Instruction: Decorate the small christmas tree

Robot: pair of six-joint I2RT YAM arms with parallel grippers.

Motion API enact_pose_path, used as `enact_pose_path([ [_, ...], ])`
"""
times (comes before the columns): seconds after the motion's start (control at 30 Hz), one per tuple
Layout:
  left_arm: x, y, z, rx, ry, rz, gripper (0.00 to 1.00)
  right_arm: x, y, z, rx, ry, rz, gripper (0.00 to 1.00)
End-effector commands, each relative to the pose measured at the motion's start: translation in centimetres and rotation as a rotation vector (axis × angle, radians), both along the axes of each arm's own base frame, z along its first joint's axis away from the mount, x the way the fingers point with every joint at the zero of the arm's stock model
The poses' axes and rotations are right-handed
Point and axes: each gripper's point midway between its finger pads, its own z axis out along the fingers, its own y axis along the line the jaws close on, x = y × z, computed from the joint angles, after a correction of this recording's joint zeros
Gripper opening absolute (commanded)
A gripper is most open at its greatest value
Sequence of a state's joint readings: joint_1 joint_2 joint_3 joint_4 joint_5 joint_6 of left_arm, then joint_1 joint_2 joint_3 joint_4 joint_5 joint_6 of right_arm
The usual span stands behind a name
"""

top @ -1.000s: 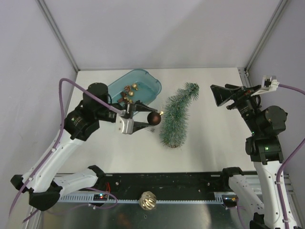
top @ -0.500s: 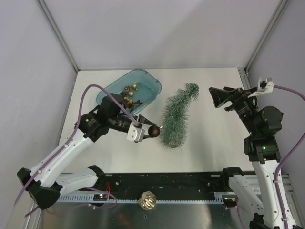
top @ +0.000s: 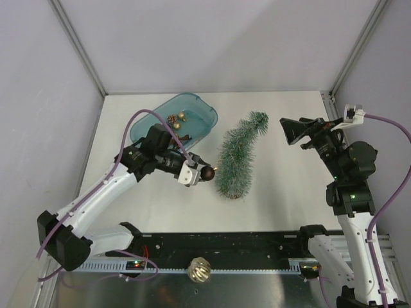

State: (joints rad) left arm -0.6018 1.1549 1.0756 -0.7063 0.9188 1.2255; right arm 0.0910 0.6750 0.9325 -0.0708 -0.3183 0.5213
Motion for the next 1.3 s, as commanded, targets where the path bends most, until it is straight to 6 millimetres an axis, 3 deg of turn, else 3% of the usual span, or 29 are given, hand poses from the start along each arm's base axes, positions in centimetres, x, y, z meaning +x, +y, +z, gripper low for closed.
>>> enact_pose_path([
  [0.0,0.3,-0.5,0.4,-0.021,-0.070,-0.050,0.00,0.2,-0.3,0.6,-0.015,-0.047,-0.017,0.99],
  [0.5,0.3,-1.9,0.4,-0.015,-0.142,-0.118,0.00,0.2,-0.2,0.2,-0.015,-0.044,-0.011,0.99],
  [0.93,0.8,-2.7,2.7,-0.053,-0.218,-0.123,0.00,0.2,-0.1,0.1,-0.011,-0.041,-0.006,0.99],
  [1.27,0.1,-3.6,1.8,-0.044,-0.211,-0.152,0.00,0.2,0.0,0.1,-0.010,-0.040,-0.002,0.99],
])
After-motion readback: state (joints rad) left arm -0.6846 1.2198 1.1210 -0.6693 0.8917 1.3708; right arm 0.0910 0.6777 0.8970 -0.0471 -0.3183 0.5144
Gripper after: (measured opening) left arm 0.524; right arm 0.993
